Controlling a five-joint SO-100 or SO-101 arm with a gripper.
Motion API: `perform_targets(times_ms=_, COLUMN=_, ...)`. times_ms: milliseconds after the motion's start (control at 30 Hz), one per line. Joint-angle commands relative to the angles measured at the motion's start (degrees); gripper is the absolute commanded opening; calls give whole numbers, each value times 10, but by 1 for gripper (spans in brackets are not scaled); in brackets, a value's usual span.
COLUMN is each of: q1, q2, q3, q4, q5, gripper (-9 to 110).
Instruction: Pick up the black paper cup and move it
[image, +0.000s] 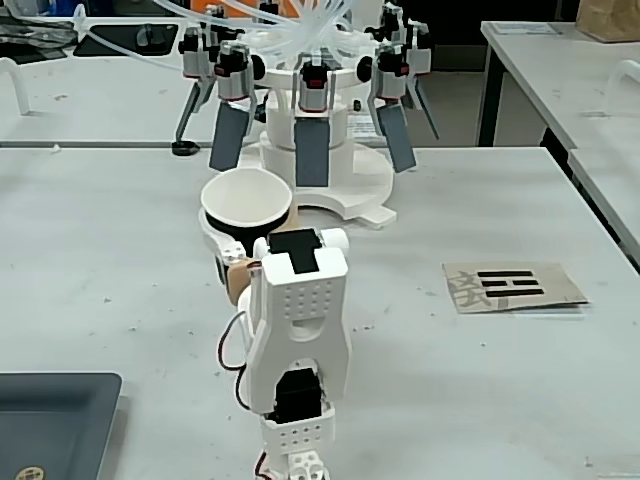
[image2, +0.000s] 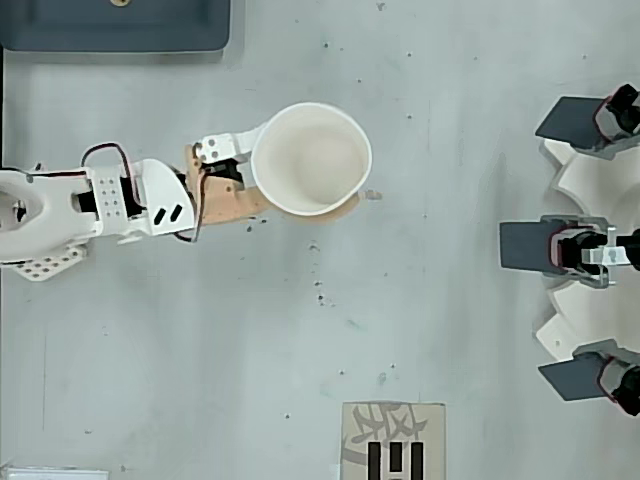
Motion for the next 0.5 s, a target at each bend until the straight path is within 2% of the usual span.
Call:
perform_targets(times_ms=0, q1=10, q2=41, q3=12, q4=-13, q5=-3, gripper=7)
perform_targets(times_ms=467, q1=72, q2=104, q3=76, q4=-11, q5=-3, gripper=7)
